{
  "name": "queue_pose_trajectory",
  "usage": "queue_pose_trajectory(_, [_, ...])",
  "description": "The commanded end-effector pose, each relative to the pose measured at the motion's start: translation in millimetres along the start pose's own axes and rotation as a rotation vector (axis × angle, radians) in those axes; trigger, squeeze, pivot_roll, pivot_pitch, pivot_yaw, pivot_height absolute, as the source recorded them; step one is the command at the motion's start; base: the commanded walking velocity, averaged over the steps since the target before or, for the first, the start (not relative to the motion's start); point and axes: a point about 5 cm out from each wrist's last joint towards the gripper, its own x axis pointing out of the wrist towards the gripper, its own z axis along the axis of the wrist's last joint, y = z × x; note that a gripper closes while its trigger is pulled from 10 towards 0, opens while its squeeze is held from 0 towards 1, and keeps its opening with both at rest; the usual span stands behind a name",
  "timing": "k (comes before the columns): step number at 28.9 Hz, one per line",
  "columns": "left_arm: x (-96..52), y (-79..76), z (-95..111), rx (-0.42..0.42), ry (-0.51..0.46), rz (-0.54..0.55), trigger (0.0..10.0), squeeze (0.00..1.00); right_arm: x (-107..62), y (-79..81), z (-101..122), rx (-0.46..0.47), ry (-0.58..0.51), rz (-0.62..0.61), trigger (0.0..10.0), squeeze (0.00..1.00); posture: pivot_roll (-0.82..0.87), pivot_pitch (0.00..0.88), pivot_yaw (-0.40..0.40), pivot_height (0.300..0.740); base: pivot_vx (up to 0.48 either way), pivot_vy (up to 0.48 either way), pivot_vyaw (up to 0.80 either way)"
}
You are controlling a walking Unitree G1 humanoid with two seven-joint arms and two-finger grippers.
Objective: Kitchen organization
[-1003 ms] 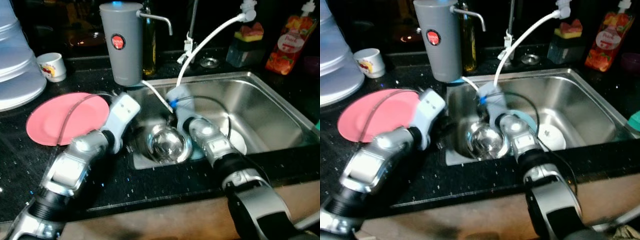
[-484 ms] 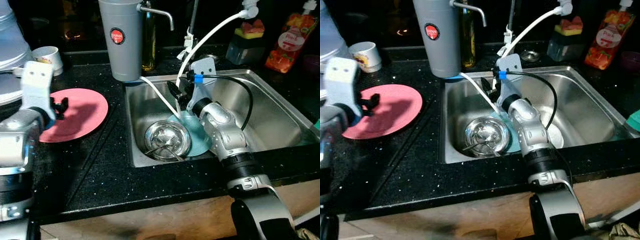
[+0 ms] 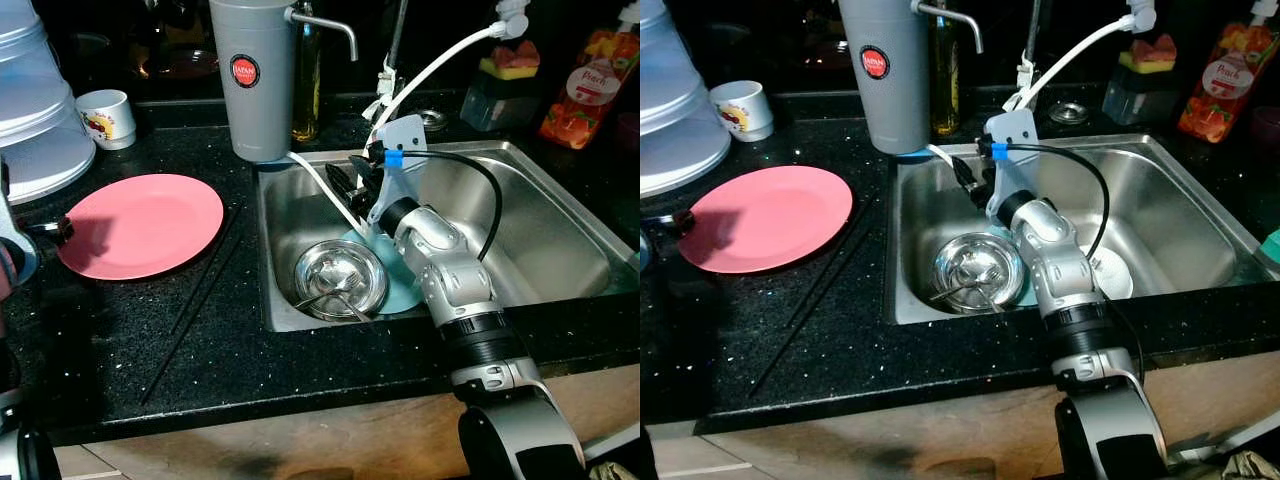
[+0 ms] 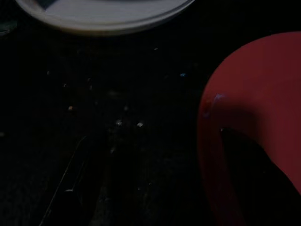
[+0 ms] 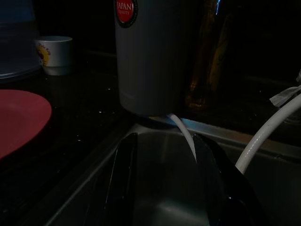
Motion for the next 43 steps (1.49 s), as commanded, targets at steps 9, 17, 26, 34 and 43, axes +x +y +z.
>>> queue_pose_trajectory(9, [8.0, -34.1, -25.9, -0.176, 0.138, -0.201, 10.0, 0.00, -0.3, 2.2, 2.4, -0.009, 0.005, 0.016, 10.0, 0.00, 0.03, 0.027, -0.027, 0.740, 0.000, 0.000, 0.00])
queue_pose_trajectory(17, [10.0, -49.1, -27.7, -0.281, 0.148, -0.258, 0.0, 0.00, -0.9, 0.5, 3.4, -0.007, 0.004, 0.011, 10.0, 0.00, 0.03, 0.026, -0.022, 0.740, 0.000, 0.000, 0.00])
queue_pose_trajectory(26, [9.8, -45.1, -19.3, -0.331, 0.107, -0.234, 0.0, 0.00, -0.9, 0.4, 3.0, 0.006, 0.004, 0.007, 10.0, 0.00, 0.03, 0.025, -0.020, 0.740, 0.000, 0.000, 0.00])
queue_pose_trajectory(34, [4.7, -52.6, -14.8, -0.347, 0.088, -0.276, 0.0, 0.00, -0.5, 0.0, 4.9, 0.018, -0.002, 0.001, 10.0, 0.00, 0.03, 0.015, -0.021, 0.740, 0.000, 0.000, 0.00])
queue_pose_trajectory(43, [-0.3, -67.8, -5.0, -0.342, 0.033, -0.369, 0.0, 0.00, 0.5, -0.3, 10.1, 0.037, -0.024, -0.006, 10.0, 0.00, 0.03, 0.002, -0.015, 0.740, 0.000, 0.000, 0.00])
